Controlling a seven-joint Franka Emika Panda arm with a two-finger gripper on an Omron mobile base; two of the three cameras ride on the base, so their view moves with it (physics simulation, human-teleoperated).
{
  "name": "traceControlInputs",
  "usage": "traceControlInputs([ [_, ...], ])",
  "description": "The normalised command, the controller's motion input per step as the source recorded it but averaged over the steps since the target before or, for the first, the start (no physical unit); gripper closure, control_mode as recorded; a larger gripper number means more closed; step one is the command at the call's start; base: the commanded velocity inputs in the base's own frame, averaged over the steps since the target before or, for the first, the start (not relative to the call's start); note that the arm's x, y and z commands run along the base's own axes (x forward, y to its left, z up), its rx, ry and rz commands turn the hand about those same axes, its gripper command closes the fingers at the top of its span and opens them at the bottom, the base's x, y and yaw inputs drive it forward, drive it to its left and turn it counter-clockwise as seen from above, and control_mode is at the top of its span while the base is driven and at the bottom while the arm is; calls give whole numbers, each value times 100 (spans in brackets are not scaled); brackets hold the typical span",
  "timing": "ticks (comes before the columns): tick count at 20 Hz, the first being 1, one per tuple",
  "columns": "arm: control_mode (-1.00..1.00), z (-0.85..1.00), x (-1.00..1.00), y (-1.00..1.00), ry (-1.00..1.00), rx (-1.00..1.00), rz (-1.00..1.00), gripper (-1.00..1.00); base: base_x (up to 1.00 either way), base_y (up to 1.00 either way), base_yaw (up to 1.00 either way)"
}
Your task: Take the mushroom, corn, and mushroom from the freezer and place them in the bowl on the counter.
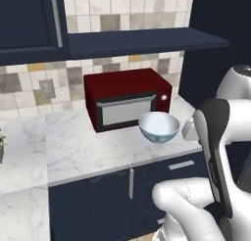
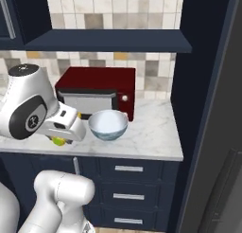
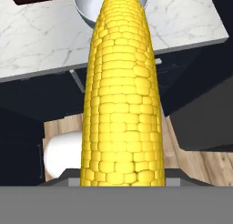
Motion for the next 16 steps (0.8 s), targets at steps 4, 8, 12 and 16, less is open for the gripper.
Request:
traceControlInputs([
  [4, 100, 0, 0, 0, 0, 0, 0, 100, 23, -3, -2],
  [8, 100, 0, 0, 0, 0, 0, 0, 100, 48, 0, 0],
  [12, 100, 0, 0, 0, 0, 0, 0, 100, 38, 0, 0],
  [16, 100, 0, 0, 0, 0, 0, 0, 100, 11, 0, 0],
])
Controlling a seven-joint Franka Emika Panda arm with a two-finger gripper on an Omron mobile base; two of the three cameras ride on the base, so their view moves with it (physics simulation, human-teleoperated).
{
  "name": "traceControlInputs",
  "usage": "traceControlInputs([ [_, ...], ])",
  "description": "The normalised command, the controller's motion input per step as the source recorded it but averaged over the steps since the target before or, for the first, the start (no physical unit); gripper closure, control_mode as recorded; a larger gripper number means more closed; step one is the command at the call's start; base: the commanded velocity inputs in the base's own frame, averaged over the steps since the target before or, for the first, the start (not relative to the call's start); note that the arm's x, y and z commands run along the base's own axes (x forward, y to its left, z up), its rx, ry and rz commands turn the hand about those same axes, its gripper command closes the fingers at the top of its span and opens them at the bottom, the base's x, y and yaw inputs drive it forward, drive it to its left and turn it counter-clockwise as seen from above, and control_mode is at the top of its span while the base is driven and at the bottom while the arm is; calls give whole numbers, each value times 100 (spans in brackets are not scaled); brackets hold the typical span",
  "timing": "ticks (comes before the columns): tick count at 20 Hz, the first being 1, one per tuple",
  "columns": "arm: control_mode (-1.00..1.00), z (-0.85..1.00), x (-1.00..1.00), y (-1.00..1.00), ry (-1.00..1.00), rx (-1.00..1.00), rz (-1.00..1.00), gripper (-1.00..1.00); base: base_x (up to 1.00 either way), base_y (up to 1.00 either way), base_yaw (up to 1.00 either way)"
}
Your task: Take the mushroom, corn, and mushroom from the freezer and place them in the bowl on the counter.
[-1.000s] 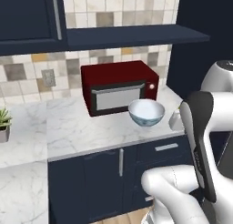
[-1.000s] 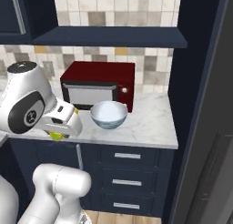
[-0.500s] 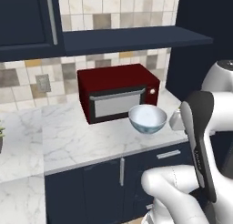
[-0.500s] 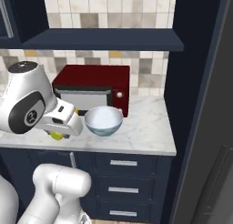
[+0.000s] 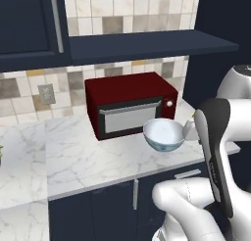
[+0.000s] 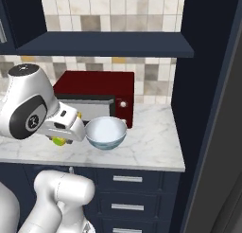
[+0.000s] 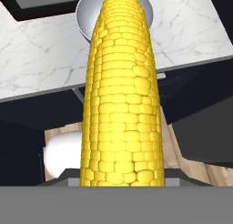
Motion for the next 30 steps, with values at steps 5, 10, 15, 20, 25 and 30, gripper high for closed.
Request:
traceControlInputs([
  [5, 100, 0, 0, 0, 0, 0, 0, 100, 0, 0, 0],
  [10, -100, -1, 13, 0, 0, 0, 0, 100, 0, 0, 0],
  [15, -100, -6, 53, 4, 0, 1, -10, 100, 0, 0, 0],
  [20, -100, -8, 72, 19, 1, 8, -41, 100, 0, 0, 0],
  [25, -100, -16, 68, 48, 14, 4, -52, 100, 0, 0, 0],
  [30, -100, -20, 62, 6, 16, 3, -39, 100, 0, 0, 0],
])
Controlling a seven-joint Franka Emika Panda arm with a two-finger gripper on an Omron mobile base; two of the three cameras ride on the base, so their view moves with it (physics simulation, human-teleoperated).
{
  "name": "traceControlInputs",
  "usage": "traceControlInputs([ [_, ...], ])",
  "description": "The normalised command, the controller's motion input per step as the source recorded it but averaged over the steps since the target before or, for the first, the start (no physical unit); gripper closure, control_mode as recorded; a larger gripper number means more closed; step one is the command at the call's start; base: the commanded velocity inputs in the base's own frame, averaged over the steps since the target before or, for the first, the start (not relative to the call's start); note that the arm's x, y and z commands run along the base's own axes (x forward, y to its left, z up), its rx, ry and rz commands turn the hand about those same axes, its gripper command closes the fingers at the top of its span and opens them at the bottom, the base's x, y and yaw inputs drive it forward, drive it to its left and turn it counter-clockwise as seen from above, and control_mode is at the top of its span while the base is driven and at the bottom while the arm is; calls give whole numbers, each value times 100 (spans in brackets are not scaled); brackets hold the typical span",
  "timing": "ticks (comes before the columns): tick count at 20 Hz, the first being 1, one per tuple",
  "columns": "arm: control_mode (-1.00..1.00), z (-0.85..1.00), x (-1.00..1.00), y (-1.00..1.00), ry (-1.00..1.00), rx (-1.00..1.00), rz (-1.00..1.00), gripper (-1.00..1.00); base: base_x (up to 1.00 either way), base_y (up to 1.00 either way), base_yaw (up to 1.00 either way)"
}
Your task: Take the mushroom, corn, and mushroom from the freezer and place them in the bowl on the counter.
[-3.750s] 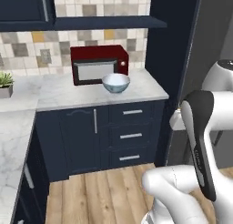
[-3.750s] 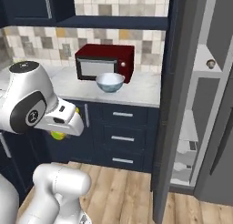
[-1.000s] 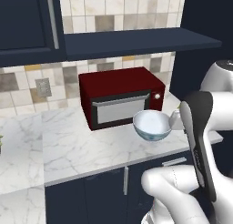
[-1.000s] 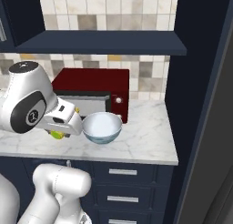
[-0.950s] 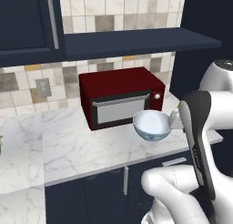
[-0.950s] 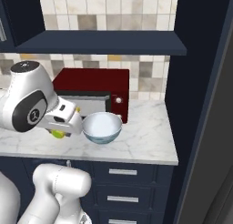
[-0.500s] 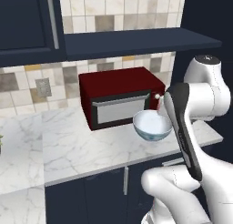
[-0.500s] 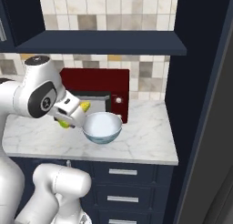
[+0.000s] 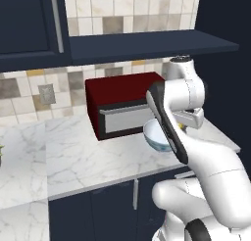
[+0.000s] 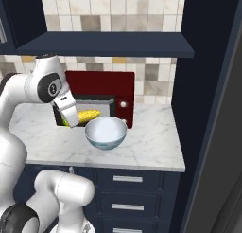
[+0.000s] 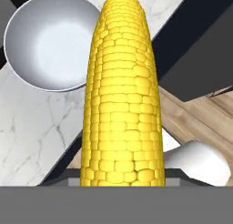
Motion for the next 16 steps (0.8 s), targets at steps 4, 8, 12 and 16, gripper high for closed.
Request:
traceControlInputs([
  [4, -100, -47, 45, -14, 14, 2, -22, 100, 0, 0, 0],
  [8, -100, -24, 19, -11, 6, 27, -3, 100, 0, 0, 0],
  [12, -100, -18, 0, 0, 0, 23, 3, 100, 0, 0, 0],
  [16, -100, -41, 12, 0, 0, 2, -4, 100, 0, 0, 0],
])
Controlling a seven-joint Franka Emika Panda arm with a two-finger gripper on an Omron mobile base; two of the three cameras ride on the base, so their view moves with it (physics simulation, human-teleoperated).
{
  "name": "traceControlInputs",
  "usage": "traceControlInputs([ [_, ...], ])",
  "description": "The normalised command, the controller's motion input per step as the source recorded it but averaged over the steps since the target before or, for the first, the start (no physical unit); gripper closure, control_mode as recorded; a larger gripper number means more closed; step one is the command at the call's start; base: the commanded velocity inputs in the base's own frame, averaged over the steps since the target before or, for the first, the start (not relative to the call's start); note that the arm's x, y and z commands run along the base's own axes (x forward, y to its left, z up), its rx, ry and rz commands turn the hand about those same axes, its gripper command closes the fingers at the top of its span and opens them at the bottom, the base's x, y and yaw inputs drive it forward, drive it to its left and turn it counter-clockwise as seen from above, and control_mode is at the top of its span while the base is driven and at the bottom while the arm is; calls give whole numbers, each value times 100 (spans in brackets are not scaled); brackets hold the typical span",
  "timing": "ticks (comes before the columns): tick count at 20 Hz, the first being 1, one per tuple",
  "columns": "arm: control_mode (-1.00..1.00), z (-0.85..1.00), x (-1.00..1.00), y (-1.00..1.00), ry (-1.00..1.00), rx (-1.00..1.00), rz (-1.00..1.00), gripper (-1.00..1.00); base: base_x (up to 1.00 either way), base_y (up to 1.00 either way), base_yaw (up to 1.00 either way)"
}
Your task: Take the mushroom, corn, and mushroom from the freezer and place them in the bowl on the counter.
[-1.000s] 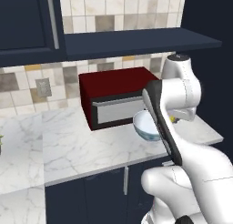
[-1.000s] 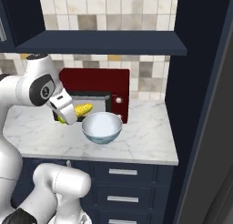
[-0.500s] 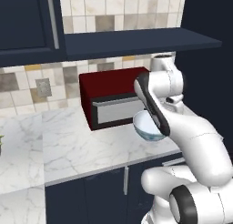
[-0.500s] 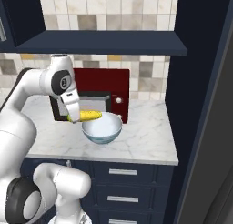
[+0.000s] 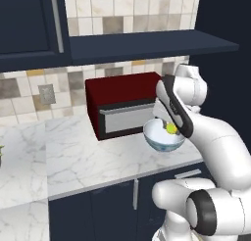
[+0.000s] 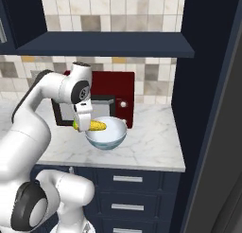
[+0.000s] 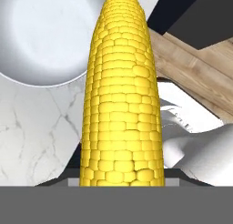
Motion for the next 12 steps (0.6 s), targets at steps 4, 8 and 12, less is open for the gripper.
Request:
traceControlInputs([
  [4, -100, -26, 41, 0, -1, 1, -10, 100, 0, 0, 0],
  [8, -100, -26, 7, 0, -3, 0, 0, 100, 0, 0, 0],
  [12, -100, -18, 6, -4, -1, 0, -6, 100, 0, 0, 0],
])
